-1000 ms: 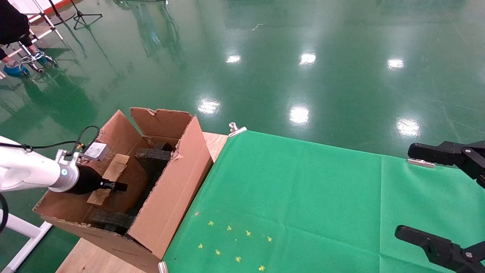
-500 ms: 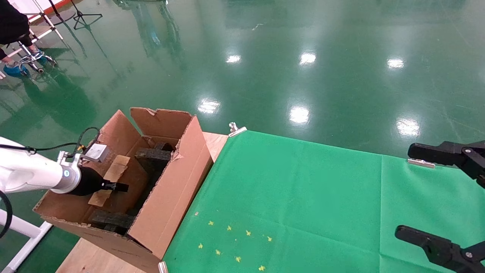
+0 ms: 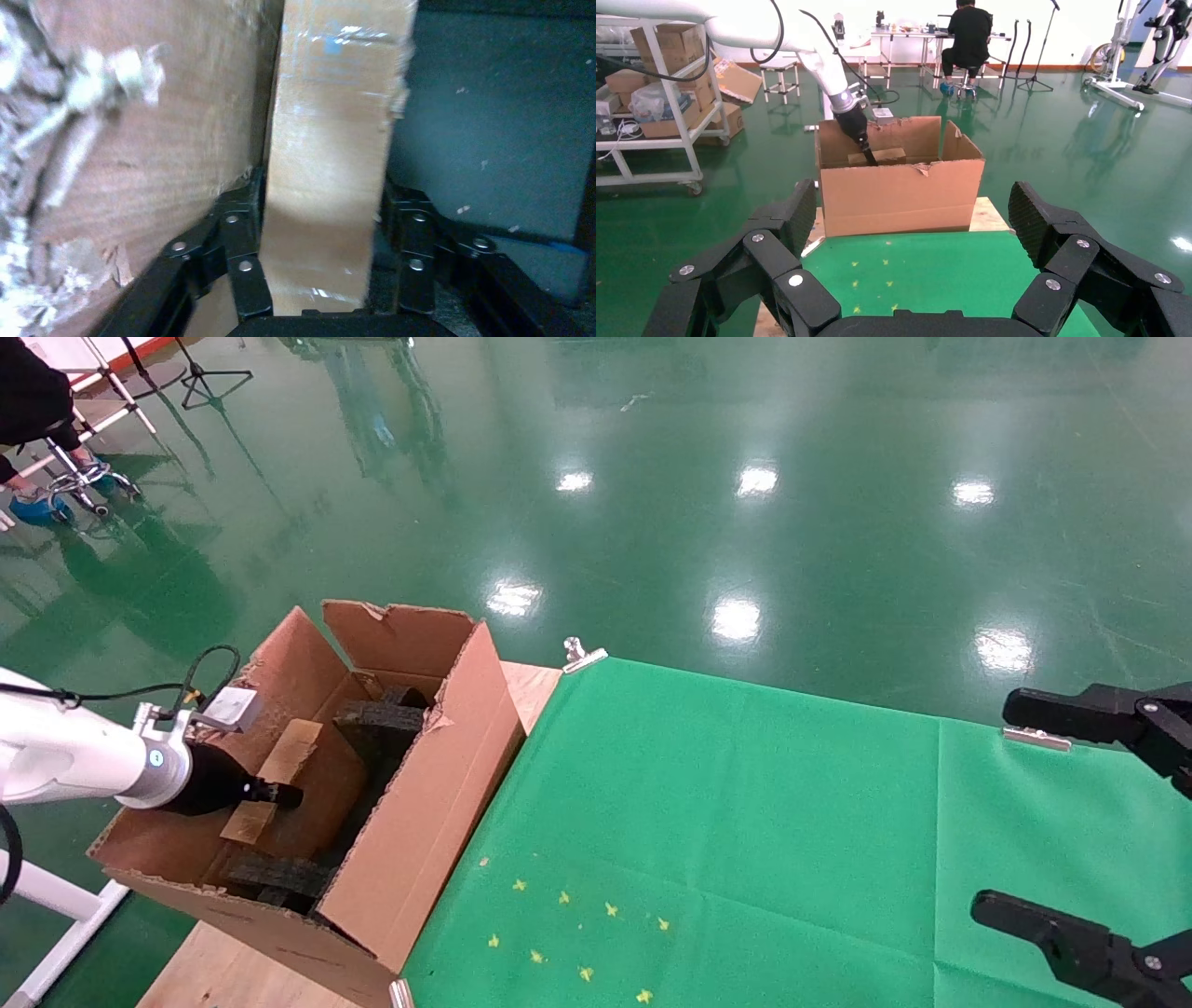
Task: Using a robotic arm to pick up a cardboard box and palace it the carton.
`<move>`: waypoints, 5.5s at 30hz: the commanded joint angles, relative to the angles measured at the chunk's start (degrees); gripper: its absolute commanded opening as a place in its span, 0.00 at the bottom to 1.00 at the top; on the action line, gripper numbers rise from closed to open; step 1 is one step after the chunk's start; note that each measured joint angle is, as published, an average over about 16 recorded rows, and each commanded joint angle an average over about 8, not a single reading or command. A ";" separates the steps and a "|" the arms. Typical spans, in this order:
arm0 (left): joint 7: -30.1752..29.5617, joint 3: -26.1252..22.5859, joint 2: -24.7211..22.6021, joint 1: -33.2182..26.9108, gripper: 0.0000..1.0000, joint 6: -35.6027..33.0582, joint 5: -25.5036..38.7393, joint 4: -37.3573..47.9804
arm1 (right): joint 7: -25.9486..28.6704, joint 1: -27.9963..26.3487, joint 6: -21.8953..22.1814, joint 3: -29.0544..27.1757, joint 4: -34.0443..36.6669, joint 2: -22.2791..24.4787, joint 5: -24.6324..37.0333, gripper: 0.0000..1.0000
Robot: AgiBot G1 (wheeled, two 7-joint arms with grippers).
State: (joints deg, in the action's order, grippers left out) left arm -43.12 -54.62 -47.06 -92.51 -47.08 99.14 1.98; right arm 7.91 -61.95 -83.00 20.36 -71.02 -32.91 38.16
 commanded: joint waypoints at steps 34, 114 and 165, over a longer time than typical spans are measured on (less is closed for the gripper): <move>-12.10 12.98 11.18 -18.56 1.00 -39.28 -20.34 -6.74 | 0.00 0.00 0.01 0.00 0.00 0.01 -0.01 1.00; 32.83 39.12 12.04 31.95 1.00 -38.49 -58.11 -76.91 | -0.01 0.02 0.05 0.00 0.03 0.03 -0.03 1.00; 32.22 38.52 12.04 30.82 1.00 -38.62 -57.19 -75.33 | -0.02 0.02 0.04 0.00 0.03 0.03 -0.04 1.00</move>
State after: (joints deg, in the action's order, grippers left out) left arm -10.90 -16.10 -35.01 -61.70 -85.70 41.95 -73.35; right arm 7.90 -61.93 -82.95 20.36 -70.99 -32.88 38.12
